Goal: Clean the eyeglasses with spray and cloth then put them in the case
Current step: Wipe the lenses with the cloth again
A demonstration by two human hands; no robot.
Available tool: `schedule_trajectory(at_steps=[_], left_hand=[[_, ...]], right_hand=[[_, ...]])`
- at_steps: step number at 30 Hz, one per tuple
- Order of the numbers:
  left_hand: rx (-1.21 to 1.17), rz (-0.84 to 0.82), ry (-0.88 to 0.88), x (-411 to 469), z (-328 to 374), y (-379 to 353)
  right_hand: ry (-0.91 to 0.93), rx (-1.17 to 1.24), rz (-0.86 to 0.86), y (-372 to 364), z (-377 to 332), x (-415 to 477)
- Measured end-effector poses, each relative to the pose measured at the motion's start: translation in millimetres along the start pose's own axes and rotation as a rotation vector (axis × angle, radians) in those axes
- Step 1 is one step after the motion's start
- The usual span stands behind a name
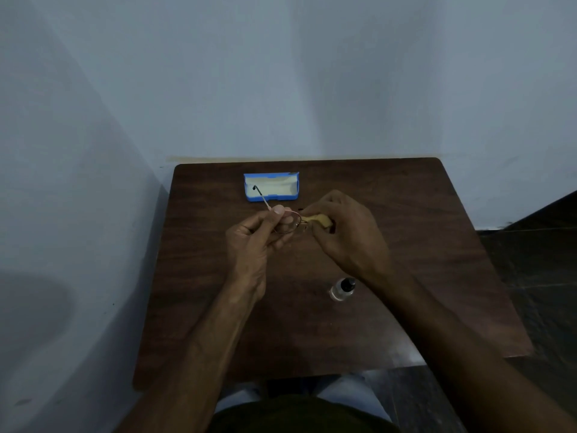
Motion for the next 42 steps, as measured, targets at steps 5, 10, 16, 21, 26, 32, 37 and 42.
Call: schedule_trajectory(at_steps=[5,10,16,21,26,32,37,42], left_hand=[[-0.036,0.021,0.040,0,2,5],[-0.066,0.022,0.104,1,-2,7],[-0.073,0.029,0.140,-3,-10,1],[-0.174,0.123,0.165,-3,-5,-10],[-0.301,0.189,0.223,0,1,-15],[-0.402,0.231,0.281,0,-2,-14],[-0.457,0.257,0.285,1,-8,-10],[-0.471,0.270,0.295,0,-12,-5]], right_hand=[[-0.182,0.135,0.046,5,24,-11],[-0.377,0.268,0.027,0,31,-14],[-0.190,0.158,0.090,-2,7,-4],[0.033,-0.125,0.241,-22,-17,-19],[0.077,-0.145,0.280,-37,-9,-34],[-0.091,0.115,0.424,-24,12,-28],[-0.366,0.588,0.324,-39,15,-29],[-0.604,1.060,0.285,-48,12,-25]])
Point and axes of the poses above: each hand's wrist, its own x-axis towards the middle knuckle, its own y-axis out of the back of the hand, z = x × y, the point moved 2 cm from there along x, towards the middle knuckle, and after that the axes turned 9 degrees about -y, right-handed, at the moved point
